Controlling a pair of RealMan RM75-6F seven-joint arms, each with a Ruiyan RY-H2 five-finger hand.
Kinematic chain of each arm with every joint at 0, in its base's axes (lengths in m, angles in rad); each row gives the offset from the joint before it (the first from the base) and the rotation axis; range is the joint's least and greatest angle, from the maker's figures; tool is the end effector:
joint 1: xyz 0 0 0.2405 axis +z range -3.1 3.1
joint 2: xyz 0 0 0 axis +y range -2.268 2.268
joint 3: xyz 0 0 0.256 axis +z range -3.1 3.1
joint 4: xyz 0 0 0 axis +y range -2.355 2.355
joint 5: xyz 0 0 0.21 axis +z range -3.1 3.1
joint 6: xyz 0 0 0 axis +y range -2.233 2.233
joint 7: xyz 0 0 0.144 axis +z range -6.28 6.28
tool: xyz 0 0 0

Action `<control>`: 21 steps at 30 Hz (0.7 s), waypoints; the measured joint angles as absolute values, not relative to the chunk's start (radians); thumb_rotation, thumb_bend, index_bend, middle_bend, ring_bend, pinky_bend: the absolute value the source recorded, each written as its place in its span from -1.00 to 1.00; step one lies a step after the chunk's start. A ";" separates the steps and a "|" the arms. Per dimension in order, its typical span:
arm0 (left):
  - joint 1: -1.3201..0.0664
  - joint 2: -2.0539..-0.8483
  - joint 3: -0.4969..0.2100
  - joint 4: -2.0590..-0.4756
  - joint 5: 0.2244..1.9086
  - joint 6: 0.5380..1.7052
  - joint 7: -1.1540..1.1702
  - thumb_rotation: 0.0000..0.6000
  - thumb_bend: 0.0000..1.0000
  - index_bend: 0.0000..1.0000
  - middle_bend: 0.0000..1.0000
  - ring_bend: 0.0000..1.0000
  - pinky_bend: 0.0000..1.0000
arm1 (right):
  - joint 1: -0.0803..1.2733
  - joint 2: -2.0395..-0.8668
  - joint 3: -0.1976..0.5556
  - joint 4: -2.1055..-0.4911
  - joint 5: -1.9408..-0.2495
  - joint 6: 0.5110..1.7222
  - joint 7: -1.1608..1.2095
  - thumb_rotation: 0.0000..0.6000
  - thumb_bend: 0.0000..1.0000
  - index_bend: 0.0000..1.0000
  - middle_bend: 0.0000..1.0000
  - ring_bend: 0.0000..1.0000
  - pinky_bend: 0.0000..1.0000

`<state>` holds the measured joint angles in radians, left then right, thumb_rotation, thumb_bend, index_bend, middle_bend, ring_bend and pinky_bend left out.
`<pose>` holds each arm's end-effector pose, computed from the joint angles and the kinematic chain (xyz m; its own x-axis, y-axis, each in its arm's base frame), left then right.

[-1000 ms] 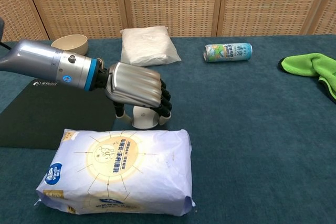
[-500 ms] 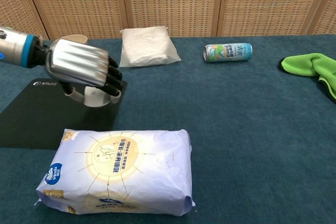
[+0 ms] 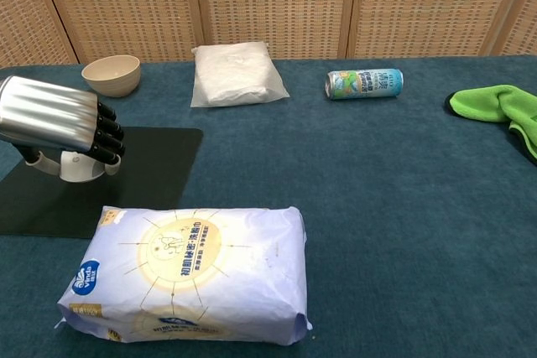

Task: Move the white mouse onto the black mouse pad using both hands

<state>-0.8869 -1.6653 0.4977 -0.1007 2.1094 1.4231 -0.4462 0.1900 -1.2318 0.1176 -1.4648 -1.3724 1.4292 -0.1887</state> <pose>-0.2448 0.3979 0.0533 0.9012 -0.3442 0.2631 -0.2129 -0.8807 -0.4230 -0.3223 -0.2303 0.1468 0.5657 0.0475 0.8233 -0.8246 0.0453 0.5640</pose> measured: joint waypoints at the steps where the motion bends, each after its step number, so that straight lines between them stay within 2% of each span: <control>1: -0.886 -1.667 0.501 -0.100 2.111 1.421 -0.445 1.00 -0.40 0.11 -0.18 -0.34 -0.17 | 0.190 -1.232 0.118 -1.465 -1.372 1.429 -0.190 1.00 -1.00 -1.00 -1.00 -1.00 -1.00; 16: -0.882 -1.709 0.526 -0.096 2.117 1.373 -0.431 1.00 -0.48 0.10 -0.20 -0.34 -0.17 | 0.185 -1.227 0.127 -1.461 -1.365 1.421 -0.175 1.00 -1.00 -1.00 -1.00 -1.00 -1.00; 21: -0.885 -1.714 0.528 -0.095 2.114 1.358 -0.435 1.00 -0.61 -0.17 -0.44 -0.33 -0.17 | 0.183 -1.222 0.130 -1.463 -1.363 1.421 -0.169 1.00 -1.00 -1.00 -1.00 -1.00 -1.00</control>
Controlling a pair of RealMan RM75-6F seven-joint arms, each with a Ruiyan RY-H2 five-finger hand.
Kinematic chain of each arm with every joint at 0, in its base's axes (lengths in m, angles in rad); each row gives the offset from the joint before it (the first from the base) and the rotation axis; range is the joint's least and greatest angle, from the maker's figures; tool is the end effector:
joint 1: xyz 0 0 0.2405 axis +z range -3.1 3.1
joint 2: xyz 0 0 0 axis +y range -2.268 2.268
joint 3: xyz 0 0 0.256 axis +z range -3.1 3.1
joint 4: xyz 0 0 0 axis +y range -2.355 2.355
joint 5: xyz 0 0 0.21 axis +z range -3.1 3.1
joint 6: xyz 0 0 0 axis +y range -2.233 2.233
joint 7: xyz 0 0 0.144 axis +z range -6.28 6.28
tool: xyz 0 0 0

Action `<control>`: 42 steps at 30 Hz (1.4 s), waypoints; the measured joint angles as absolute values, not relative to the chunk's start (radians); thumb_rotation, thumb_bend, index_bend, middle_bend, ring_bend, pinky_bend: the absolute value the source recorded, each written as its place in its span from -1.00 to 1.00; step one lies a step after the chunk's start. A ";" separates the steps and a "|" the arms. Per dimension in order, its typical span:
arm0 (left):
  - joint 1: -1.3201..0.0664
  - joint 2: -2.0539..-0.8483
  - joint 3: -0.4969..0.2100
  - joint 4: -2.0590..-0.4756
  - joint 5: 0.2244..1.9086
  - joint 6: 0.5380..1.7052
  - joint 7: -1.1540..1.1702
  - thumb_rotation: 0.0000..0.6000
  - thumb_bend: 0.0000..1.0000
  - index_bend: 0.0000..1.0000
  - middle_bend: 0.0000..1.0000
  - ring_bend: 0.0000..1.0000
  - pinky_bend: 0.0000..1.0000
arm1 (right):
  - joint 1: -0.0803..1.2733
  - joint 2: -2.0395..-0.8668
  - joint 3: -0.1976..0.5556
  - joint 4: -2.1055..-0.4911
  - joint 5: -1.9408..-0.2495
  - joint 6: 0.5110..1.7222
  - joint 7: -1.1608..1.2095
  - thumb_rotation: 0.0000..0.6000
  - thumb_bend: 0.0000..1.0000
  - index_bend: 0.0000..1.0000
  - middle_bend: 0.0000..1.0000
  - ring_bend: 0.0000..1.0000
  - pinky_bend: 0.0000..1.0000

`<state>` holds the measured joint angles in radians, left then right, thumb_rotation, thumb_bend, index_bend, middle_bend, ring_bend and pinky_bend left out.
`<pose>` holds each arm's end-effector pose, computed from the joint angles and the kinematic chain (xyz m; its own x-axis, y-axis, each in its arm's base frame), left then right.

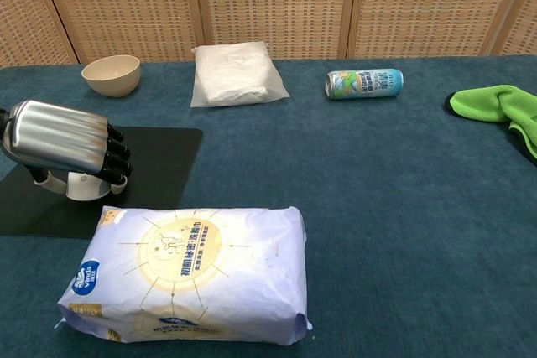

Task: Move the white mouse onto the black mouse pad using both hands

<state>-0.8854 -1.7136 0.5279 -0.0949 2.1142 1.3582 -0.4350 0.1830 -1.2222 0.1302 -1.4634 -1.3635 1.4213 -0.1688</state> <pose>-0.2497 0.3940 0.0295 0.9175 -0.3270 0.2264 -0.2181 -0.8896 -0.4012 -0.3254 -0.2307 0.1519 0.5552 0.0491 0.8303 -0.8314 0.0616 0.5523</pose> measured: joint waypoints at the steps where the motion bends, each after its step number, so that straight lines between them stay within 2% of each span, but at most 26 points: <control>1: -0.886 -1.714 0.529 -0.094 2.114 1.355 -0.435 1.00 -0.65 -0.24 -0.48 -0.34 -0.17 | 0.183 -1.222 0.130 -1.464 -1.363 1.421 -0.168 1.00 -1.00 -1.00 -1.00 -1.00 -1.00; 7: -0.886 -1.713 0.541 -0.097 2.120 1.355 -0.434 1.00 -0.80 -0.59 -0.73 -0.45 -0.17 | 0.180 -1.219 0.132 -1.466 -1.365 1.423 -0.164 1.00 -1.00 -1.00 -1.00 -1.00 -1.00; 13: -0.884 -1.708 0.542 -0.099 2.119 1.373 -0.431 1.00 -0.80 -0.74 -0.94 -0.61 -0.17 | 0.178 -1.216 0.132 -1.471 -1.370 1.427 -0.162 1.00 -1.00 -1.00 -1.00 -1.00 -1.00; 18: -0.882 -1.676 0.530 -0.100 2.105 1.425 -0.429 1.00 -0.81 -0.78 -1.00 -0.66 -0.17 | 0.174 -1.209 0.129 -1.485 -1.385 1.436 -0.158 1.00 -1.00 -1.00 -1.00 -1.00 -1.00; 21: -0.874 -1.648 0.483 -0.113 2.056 1.493 -0.435 1.00 -0.81 -0.78 -1.00 -0.68 -0.17 | 0.170 -1.202 0.127 -1.495 -1.393 1.443 -0.154 1.00 -1.00 -1.00 -1.00 -1.00 -1.00; 26: -0.848 -1.615 0.311 -0.156 1.884 1.618 -0.478 1.00 -0.85 -0.78 -1.00 -0.74 -0.19 | 0.166 -1.193 0.122 -1.510 -1.406 1.447 -0.151 1.00 -1.00 -1.00 -1.00 -1.00 -1.00; 29: -0.818 -1.599 0.185 -0.199 1.753 1.666 -0.532 1.00 -0.95 -0.80 -1.00 -0.96 -0.43 | 0.164 -1.190 0.117 -1.515 -1.416 1.449 -0.151 1.00 -1.00 -1.00 -1.00 -1.00 -1.00; 32: -0.772 -1.574 0.086 -0.271 1.646 1.681 -0.566 1.00 -1.00 -0.83 -1.00 -1.00 -0.75 | 0.163 -1.189 0.113 -1.517 -1.424 1.450 -0.155 1.00 -1.00 -1.00 -1.00 -1.00 -1.00; 34: -0.737 -1.550 0.054 -0.347 1.603 1.671 -0.569 1.00 -1.00 -0.94 -1.00 -1.00 -0.91 | 0.163 -1.189 0.111 -1.518 -1.427 1.450 -0.162 1.00 -1.00 -1.00 -1.00 -1.00 -1.00; 36: -0.707 -1.521 0.041 -0.431 1.577 1.656 -0.563 1.00 -1.00 -1.00 -1.00 -1.00 -0.98 | 0.163 -1.191 0.110 -1.520 -1.428 1.449 -0.170 1.00 -1.00 -1.00 -1.00 -1.00 -1.00; 42: -0.612 -1.381 0.032 -0.834 1.502 1.581 -0.449 1.00 -1.00 -1.00 -1.00 -1.00 -1.00 | 0.163 -1.194 0.106 -1.529 -1.429 1.446 -0.197 1.00 -1.00 -1.00 -1.00 -1.00 -1.00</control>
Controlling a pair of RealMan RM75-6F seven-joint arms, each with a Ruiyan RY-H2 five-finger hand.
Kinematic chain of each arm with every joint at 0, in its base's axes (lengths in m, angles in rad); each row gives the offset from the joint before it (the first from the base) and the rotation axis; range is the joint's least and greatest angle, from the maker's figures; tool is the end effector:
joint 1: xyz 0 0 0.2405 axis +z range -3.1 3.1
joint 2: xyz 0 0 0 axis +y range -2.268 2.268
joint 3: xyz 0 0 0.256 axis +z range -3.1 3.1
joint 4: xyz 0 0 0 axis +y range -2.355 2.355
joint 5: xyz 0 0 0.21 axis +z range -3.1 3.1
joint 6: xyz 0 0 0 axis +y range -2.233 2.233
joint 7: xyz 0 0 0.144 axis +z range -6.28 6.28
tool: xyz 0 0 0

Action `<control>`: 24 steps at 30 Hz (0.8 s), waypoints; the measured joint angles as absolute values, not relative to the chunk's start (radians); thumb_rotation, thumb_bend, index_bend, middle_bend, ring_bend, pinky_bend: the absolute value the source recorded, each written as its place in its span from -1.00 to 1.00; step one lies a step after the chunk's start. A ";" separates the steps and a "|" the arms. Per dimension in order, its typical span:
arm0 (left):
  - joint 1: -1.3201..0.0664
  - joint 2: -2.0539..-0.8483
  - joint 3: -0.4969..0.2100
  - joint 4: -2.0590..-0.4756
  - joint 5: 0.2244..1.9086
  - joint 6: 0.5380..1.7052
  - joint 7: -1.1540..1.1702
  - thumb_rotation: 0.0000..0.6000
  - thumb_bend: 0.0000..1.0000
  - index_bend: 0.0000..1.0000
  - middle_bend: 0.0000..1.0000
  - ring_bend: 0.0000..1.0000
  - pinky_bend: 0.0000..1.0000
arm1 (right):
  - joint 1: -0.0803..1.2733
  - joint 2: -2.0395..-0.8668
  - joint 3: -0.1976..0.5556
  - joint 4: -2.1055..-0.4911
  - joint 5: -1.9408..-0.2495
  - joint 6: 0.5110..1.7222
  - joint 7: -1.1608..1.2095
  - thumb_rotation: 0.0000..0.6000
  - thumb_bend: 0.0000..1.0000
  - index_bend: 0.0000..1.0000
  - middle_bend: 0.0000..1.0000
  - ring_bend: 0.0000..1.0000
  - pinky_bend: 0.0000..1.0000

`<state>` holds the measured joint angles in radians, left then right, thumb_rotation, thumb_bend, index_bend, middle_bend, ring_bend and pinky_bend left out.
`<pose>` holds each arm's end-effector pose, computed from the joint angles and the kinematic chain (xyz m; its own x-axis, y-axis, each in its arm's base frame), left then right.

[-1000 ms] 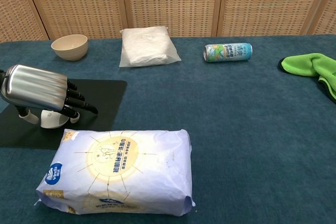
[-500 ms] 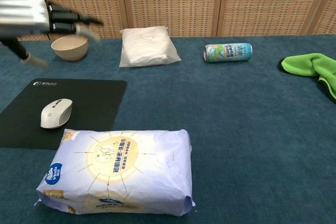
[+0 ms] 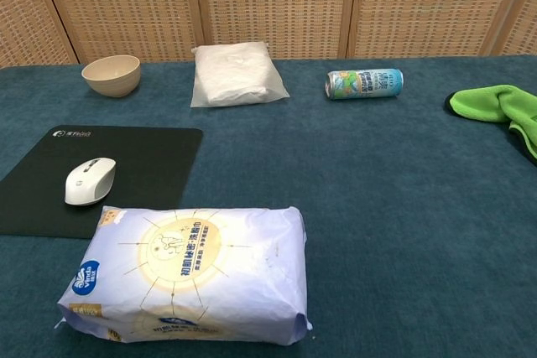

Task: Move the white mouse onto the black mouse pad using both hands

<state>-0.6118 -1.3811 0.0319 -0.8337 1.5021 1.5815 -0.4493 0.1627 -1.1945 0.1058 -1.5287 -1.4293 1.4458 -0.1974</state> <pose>-0.2681 0.3577 0.1671 0.3720 -0.2718 0.8875 0.7535 -0.4699 -0.4598 -0.3120 -0.2180 0.1495 0.5608 0.0455 0.8267 -0.8277 0.0043 0.5612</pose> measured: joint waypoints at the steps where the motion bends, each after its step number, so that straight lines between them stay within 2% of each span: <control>1: -0.592 -1.350 0.033 -0.930 1.486 1.567 -0.413 1.00 -1.00 -1.00 -1.00 -1.00 -1.00 | 0.163 -1.195 0.105 -1.530 -1.430 1.446 -0.201 1.00 -1.00 -1.00 -1.00 -1.00 -1.00; 7: -0.465 -1.211 0.041 -1.364 1.405 1.523 -0.234 1.00 -1.00 -1.00 -1.00 -1.00 -1.00 | 0.160 -1.198 0.101 -1.534 -1.435 1.446 -0.209 1.00 -1.00 -1.00 -1.00 -1.00 -1.00; 10: -0.379 -1.171 0.048 -1.477 1.383 1.522 -0.151 1.00 -1.00 -1.00 -1.00 -1.00 -1.00 | 0.158 -1.196 0.100 -1.532 -1.437 1.448 -0.204 1.00 -1.00 -1.00 -1.00 -1.00 -1.00; 13: -0.321 -1.159 0.057 -1.520 1.374 1.527 -0.095 1.00 -1.00 -1.00 -1.00 -1.00 -1.00 | 0.155 -1.193 0.100 -1.532 -1.438 1.450 -0.198 1.00 -1.00 -1.00 -1.00 -1.00 -1.00; 24: -0.260 -1.152 0.050 -1.614 1.373 1.531 0.102 1.00 -1.00 -1.00 -1.00 -1.00 -1.00 | 0.141 -1.182 0.101 -1.541 -1.462 1.487 -0.171 1.00 -1.00 -1.00 -1.00 -1.00 -1.00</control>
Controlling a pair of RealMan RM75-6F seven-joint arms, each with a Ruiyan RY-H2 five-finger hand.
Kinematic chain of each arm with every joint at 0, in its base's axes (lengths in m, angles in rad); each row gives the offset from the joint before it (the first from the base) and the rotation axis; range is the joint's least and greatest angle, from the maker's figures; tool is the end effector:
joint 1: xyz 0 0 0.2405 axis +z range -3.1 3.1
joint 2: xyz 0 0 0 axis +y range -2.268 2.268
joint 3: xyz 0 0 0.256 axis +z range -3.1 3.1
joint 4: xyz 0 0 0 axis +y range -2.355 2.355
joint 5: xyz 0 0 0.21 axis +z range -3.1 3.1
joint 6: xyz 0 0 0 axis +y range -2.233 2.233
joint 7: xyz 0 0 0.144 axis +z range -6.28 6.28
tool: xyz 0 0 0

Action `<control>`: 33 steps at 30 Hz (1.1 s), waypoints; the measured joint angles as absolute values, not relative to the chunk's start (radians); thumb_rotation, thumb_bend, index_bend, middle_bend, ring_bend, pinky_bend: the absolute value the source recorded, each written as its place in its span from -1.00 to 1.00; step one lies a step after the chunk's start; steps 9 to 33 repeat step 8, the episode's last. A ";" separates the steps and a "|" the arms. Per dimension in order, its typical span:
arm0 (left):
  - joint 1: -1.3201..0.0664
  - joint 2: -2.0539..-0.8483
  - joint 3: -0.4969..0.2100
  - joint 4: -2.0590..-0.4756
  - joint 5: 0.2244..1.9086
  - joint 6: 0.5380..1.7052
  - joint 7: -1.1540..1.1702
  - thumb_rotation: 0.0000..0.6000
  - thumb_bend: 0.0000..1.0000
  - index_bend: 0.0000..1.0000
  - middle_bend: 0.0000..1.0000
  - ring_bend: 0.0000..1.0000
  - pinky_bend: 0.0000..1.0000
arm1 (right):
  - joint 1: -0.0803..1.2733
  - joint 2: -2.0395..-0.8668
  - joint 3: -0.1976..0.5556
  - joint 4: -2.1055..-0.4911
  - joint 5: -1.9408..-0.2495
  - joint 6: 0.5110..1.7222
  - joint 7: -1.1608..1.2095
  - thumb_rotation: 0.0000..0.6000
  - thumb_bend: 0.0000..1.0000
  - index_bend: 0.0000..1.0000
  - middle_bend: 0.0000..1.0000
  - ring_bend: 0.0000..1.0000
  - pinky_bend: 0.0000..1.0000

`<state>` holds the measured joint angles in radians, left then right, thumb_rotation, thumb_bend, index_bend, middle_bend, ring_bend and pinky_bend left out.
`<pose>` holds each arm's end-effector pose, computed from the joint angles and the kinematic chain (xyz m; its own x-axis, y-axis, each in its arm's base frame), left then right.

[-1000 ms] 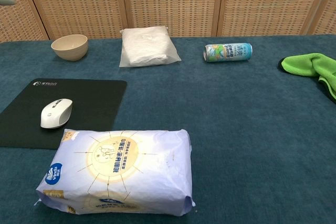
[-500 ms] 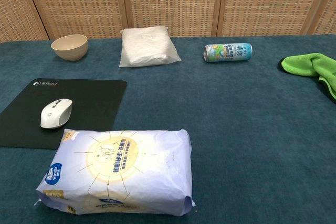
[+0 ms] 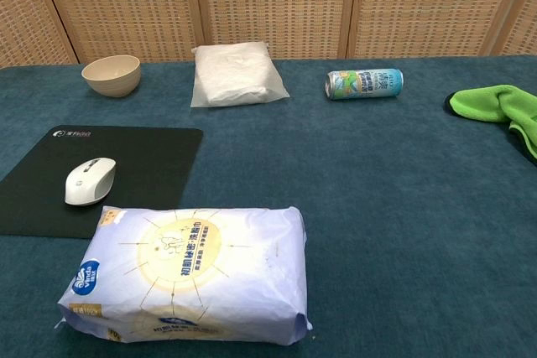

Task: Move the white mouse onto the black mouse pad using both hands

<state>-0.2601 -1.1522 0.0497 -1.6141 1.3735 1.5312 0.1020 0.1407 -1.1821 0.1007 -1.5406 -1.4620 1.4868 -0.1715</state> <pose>-0.2970 0.2137 0.1480 0.4611 -0.0109 0.8873 0.8864 -0.0415 -0.4611 -0.3093 -0.2096 0.1553 0.5430 0.0749 0.8364 -0.8385 -0.0053 0.5448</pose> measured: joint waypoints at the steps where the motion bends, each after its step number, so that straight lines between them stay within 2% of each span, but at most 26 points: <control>1: -0.255 -1.150 0.047 -1.620 1.376 1.528 0.112 1.00 -1.00 -1.00 -1.00 -1.00 -1.00 | 0.140 -1.182 0.101 -1.541 -1.464 1.491 -0.171 1.00 -1.00 -1.00 -1.00 -1.00 -1.00; 33: -0.231 -1.142 0.030 -1.635 1.400 1.535 0.141 1.00 -1.00 -1.00 -1.00 -1.00 -1.00 | 0.127 -1.178 0.097 -1.552 -1.490 1.519 -0.178 1.00 -1.00 -1.00 -1.00 -1.00 -1.00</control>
